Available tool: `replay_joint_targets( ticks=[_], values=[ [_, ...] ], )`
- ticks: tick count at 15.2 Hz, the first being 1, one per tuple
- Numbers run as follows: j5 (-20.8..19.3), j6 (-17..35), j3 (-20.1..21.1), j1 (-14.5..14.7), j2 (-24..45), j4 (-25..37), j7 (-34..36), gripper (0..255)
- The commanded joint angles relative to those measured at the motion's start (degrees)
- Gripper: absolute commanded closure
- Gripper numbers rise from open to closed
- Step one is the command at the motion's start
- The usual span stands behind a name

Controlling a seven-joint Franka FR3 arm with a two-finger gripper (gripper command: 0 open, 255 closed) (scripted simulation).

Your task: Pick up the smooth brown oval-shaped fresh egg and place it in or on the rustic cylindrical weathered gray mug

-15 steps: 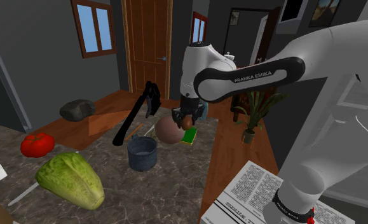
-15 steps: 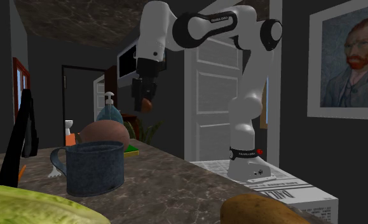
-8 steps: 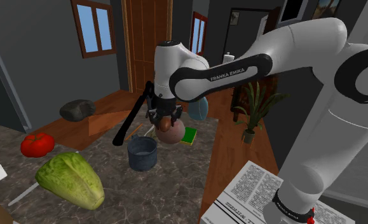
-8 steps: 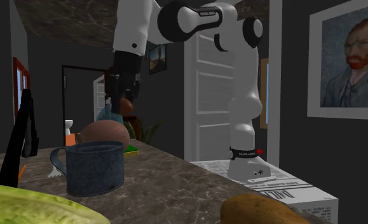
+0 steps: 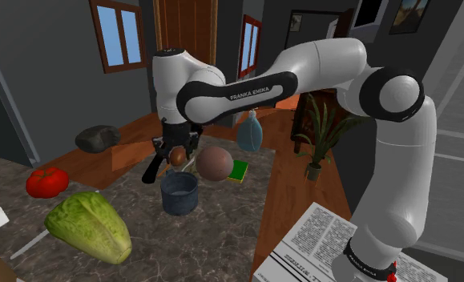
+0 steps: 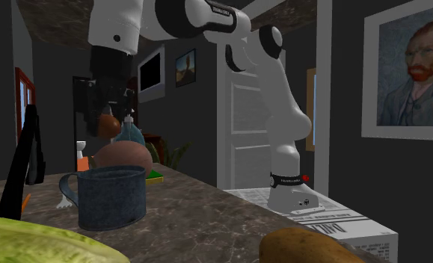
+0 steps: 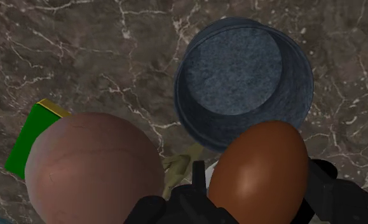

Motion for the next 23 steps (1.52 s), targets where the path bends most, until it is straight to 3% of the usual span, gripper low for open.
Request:
replay_joint_targets(
  ticks=[1, 12, 19, 20, 23],
  values=[
    [-1.2, 0.3, -0.3, 0.9, 1.8, 0.9, 1.0, 255],
    [-3.4, 7.2, -1.3, 0.9, 3.8, -4.8, 3.4, 255],
    [-3.4, 7.2, -1.3, 0.9, 3.8, -4.8, 3.4, 255],
    [-3.4, 7.2, -1.3, 0.9, 3.8, -4.7, 3.4, 0],
    [-3.4, 7.2, -1.3, 0.9, 3.7, -4.8, 3.4, 0]
  ],
)
